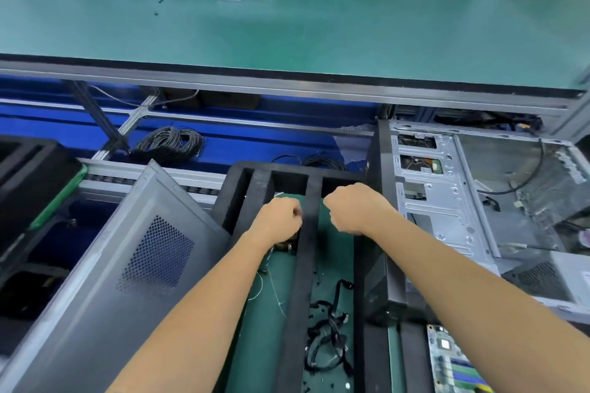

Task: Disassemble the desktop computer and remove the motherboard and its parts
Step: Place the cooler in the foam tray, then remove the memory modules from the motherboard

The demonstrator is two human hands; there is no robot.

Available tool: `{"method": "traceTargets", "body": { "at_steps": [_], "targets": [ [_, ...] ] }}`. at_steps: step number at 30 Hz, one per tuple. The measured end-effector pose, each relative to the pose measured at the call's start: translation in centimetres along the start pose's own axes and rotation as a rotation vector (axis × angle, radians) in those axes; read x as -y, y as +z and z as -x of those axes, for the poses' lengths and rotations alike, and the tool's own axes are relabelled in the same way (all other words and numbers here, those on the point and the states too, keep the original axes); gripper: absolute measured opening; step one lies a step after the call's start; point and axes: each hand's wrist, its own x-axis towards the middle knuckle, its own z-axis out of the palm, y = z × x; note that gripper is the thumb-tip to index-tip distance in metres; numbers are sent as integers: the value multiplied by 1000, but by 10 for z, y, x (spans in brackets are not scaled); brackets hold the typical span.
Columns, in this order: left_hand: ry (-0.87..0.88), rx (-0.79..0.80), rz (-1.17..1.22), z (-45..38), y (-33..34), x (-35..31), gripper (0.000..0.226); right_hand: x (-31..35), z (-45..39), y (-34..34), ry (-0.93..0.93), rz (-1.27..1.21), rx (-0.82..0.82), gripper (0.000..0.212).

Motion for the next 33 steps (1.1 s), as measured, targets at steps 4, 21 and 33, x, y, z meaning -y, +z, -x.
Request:
{"method": "traceTargets", "body": {
  "at_steps": [4,21,33],
  "targets": [
    [-12,-85,91,27,-24,-22,21,6,17,-16,27,-123,-58,13],
    [72,-5,142,186,14,-107,35,2,219,-32,201,-489,-267,13],
    [50,129,78,240,145,-233,15,-28,360,67,20,-547,78,20]
  ]
}}
